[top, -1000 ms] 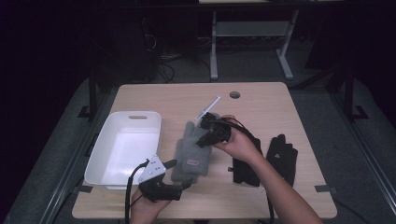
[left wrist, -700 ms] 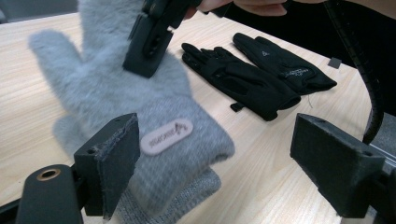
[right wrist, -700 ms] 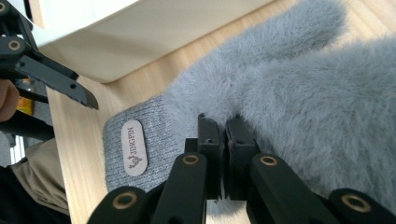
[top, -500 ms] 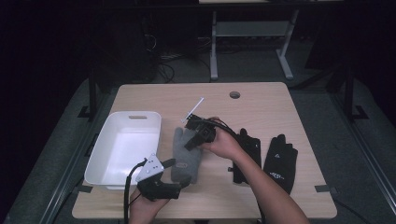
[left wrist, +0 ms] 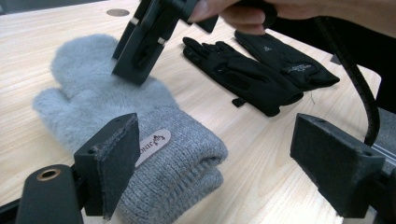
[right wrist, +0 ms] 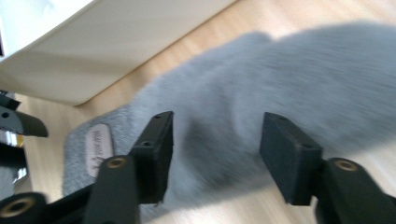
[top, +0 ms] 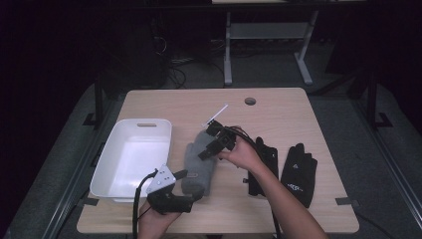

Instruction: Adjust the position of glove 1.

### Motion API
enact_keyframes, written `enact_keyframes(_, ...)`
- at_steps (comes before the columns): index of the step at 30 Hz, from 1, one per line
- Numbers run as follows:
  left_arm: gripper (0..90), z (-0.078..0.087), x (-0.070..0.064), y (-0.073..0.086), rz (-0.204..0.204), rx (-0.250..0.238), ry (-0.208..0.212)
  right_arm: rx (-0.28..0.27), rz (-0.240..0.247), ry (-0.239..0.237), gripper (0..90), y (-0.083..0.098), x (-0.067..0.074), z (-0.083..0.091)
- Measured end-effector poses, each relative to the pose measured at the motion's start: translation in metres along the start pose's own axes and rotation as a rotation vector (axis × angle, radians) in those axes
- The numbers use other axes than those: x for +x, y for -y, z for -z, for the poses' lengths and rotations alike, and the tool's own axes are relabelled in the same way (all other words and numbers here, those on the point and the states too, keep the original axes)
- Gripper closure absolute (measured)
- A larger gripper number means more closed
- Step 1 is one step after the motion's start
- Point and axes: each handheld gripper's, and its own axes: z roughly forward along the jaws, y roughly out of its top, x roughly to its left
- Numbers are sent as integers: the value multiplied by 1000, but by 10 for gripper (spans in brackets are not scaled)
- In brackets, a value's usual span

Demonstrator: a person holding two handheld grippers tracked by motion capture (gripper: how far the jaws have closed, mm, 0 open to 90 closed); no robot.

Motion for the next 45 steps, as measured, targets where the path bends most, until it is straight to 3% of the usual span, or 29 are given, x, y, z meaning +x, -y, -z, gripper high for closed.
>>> enact_keyframes(9,158,0,0,0,-2,3,-5,-72,-153,25,329,13,-29,10)
enact_keyframes(17,158,0,0,-1,-1,12,-7,-106,-252,41,319,11,-46,-1)
enact_keyframes(23,158,0,-1,-1,-4,5,-9,-139,-349,28,319,12,-62,-13)
enact_keyframes(29,158,0,0,-2,-8,6,-8,-128,-419,-4,292,13,-71,-27)
enact_keyframes(36,158,0,-1,-1,-2,5,-8,-117,-456,-37,303,19,-77,-40)
enact_keyframes(40,158,0,-1,-2,-6,3,-7,-136,-466,-53,363,21,-78,-42)
enact_keyframes(45,158,0,-2,-2,-7,7,-6,-127,-486,-85,504,21,-76,-45)
